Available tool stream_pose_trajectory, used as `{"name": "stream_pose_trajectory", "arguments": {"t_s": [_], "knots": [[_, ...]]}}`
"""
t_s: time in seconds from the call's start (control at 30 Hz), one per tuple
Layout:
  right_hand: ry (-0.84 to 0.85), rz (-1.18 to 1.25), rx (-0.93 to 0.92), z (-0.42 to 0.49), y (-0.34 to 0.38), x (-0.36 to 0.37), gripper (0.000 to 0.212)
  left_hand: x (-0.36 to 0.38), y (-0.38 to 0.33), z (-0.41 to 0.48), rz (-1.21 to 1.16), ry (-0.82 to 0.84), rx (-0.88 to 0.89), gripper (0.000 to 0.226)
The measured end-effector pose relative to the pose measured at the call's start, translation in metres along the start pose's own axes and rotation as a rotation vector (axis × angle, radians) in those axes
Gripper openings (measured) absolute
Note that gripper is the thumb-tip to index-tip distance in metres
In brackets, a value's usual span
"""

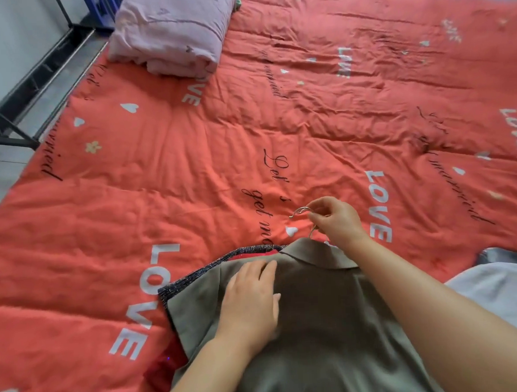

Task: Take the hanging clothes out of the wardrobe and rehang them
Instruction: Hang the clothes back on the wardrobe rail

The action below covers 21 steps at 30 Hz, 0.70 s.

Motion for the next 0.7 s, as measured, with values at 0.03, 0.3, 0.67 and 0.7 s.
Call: {"name": "stream_pose_trajectory", "arguments": {"t_s": [0.03,0.3,0.67,0.7], "knots": [[-0.010,0.051,-0.013,-0.009,0.010,-0.007,0.009,-0.008,-0.004,-0.002,-0.024,0.032,-0.014,0.058],[-0.076,0.081,-0.246,-0.089,0.128,-0.084,0.029,-0.093,-0.029,-0.027,-0.014,-0.084,-0.039,0.056],[-0.208,0.073,-0.633,-0.181,0.367,-0.210,0.037,-0.300,-0.055,-0.133,-0.137,-0.506,0.172,0.030],[-0.214,0.078,-0.678,-0.191,0.387,-0.220,0.036,-0.321,-0.054,-0.148,-0.123,-0.575,0.166,0.030]]}}
Point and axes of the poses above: each hand's wrist, its own z-axis towards the middle knuckle, its own x-axis out of the palm, y = z × x, the point moved 6 cm from there along z, towards the middle knuckle, and after that the axes turned 11 degrees about -x, right-handed, at the moved point
